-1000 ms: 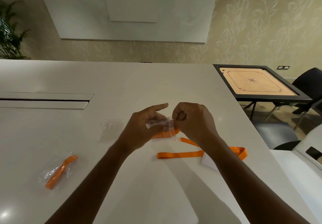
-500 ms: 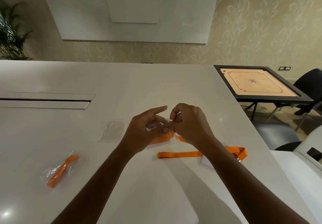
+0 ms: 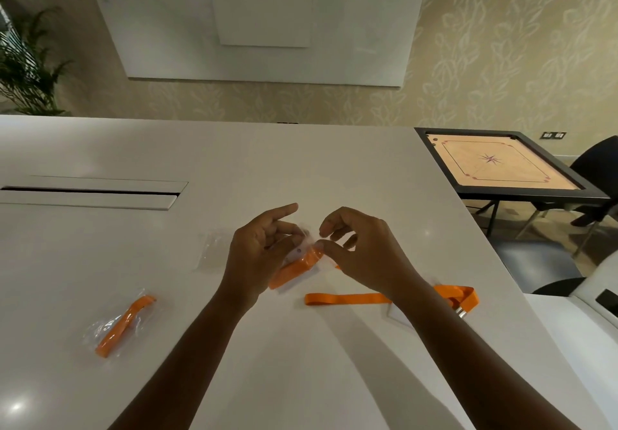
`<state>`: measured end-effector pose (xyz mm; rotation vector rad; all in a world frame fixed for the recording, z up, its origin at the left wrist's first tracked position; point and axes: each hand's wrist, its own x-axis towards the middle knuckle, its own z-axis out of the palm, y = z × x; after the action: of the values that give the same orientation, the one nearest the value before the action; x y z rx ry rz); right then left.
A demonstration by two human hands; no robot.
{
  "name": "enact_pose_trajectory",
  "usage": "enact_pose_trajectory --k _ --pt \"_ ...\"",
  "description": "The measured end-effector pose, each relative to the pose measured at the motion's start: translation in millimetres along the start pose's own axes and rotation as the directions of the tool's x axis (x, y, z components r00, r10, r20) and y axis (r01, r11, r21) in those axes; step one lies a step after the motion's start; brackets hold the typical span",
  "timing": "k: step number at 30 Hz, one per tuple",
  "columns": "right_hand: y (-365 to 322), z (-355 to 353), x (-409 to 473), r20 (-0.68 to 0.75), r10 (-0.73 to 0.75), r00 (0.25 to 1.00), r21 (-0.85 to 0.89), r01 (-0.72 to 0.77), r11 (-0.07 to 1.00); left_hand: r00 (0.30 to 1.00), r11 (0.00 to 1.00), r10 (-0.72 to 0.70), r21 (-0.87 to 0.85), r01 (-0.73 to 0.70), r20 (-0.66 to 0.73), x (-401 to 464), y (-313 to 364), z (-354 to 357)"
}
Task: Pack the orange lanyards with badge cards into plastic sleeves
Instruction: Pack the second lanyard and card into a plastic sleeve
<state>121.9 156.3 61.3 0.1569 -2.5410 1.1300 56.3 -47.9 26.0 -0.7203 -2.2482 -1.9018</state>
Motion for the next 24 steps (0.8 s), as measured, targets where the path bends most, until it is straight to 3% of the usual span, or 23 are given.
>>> enact_pose_trajectory --k 7,19,24 --pt "5.3 -5.2 -1.0 0.18 0.231 0.956 -0.055 -0.225 0.973 0.994 1.0 -0.005 0.02 0.007 -0.11 -4.0 0.1 -4.2" --pt "-3.8 11.5 4.9 0.16 0.337 0.928 -0.171 -0.31 0.935 0.983 0.991 -0.111 0.064 0.121 -0.149 -13.4 -4.9 -14.7" --pt "-6.3 23.2 7.9 0.172 0.384 0.907 -0.065 -0.378 0.923 0.97 0.98 -0.199 -0.014 0.199 -0.137 -16.2 -10.8 -19.9"
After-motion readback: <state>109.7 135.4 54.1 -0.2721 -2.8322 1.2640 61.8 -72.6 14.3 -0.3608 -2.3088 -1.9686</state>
